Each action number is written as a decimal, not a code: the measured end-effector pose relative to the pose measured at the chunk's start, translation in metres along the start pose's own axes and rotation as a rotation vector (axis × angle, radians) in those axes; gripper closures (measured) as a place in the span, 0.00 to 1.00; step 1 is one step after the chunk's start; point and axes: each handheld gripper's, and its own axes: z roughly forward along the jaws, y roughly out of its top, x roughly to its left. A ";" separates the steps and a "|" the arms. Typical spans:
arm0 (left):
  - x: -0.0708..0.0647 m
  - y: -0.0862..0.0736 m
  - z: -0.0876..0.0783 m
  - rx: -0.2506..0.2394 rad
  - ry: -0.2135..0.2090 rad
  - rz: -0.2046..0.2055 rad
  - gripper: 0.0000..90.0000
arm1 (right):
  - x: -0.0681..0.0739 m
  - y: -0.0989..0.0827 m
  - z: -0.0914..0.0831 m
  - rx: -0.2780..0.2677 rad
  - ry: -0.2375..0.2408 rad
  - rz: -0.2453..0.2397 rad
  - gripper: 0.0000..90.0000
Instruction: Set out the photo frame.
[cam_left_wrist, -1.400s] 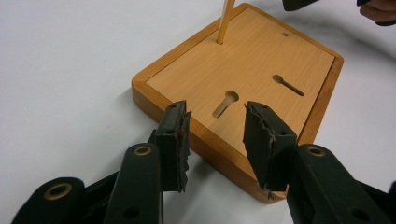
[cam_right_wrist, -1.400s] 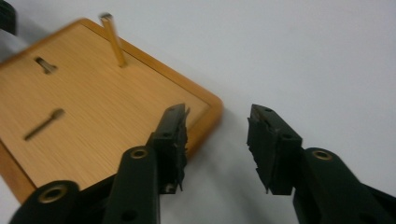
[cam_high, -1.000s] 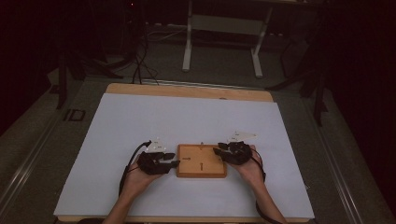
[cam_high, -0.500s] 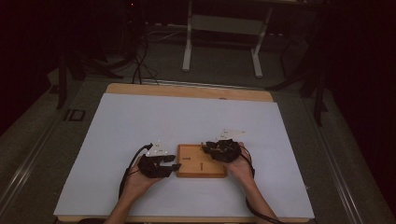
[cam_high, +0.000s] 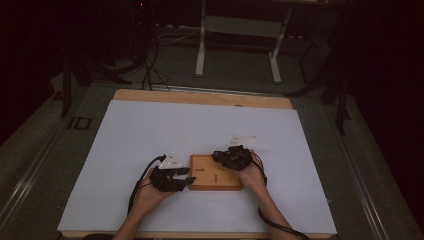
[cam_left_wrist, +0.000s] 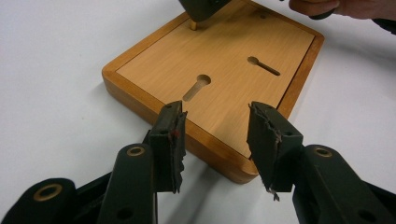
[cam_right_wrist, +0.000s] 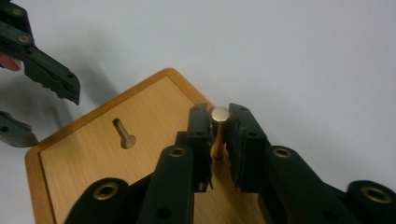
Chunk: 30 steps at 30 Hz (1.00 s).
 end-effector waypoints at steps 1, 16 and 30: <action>0.000 0.000 0.000 0.001 -0.001 0.001 0.63 | 0.000 0.000 0.001 0.006 0.000 -0.001 0.89; -0.002 0.001 0.000 0.004 -0.004 0.010 0.63 | -0.006 -0.003 0.006 -0.002 0.037 0.019 0.91; -0.002 0.001 0.000 0.002 -0.005 0.013 0.63 | -0.007 -0.003 0.006 -0.016 0.052 0.027 0.91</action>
